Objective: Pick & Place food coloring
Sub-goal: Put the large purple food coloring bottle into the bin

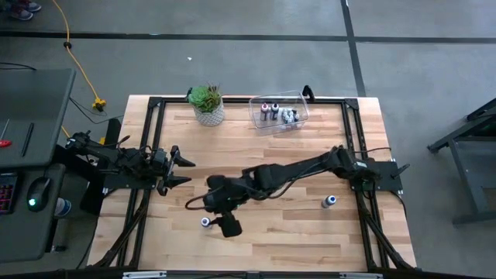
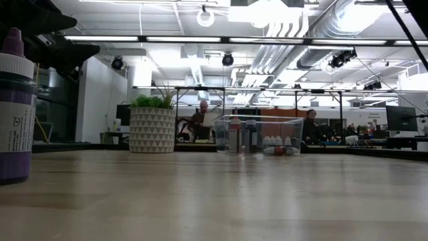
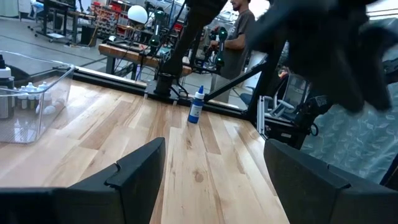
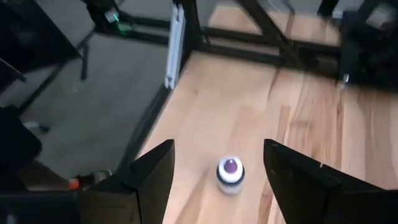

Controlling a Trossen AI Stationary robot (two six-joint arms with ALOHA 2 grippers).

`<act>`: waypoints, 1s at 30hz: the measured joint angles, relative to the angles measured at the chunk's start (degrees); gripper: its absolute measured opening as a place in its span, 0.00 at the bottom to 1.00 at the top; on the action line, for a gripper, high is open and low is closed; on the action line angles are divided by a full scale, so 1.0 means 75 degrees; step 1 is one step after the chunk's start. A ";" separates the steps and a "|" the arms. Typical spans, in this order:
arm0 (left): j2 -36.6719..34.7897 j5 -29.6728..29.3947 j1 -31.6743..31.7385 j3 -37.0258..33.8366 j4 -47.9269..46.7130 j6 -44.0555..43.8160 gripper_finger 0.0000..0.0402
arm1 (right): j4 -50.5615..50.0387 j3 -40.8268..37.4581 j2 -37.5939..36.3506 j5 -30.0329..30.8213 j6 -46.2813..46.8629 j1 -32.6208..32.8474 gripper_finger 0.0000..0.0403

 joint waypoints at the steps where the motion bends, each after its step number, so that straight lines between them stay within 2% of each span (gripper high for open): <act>1: -0.0002 0.0000 0.0002 0.0000 0.0003 0.0000 0.68 | -0.0001 -0.0020 0.0081 0.0075 -0.0019 0.0006 0.58; 6: -0.0002 0.0001 0.0001 0.0000 0.0000 0.0000 0.68 | -0.0310 -0.0040 0.0542 0.0410 -0.0194 -0.0002 0.58; 17: -0.0002 0.0001 0.0000 0.0000 0.0000 0.0000 0.68 | 0.0026 -0.0040 0.1434 0.0866 -0.0345 0.0042 0.58; 30: 0.0000 0.0000 0.0003 0.0000 0.0000 0.0000 0.68 | 0.0827 -0.0040 0.1862 0.0881 -0.0193 0.0198 0.57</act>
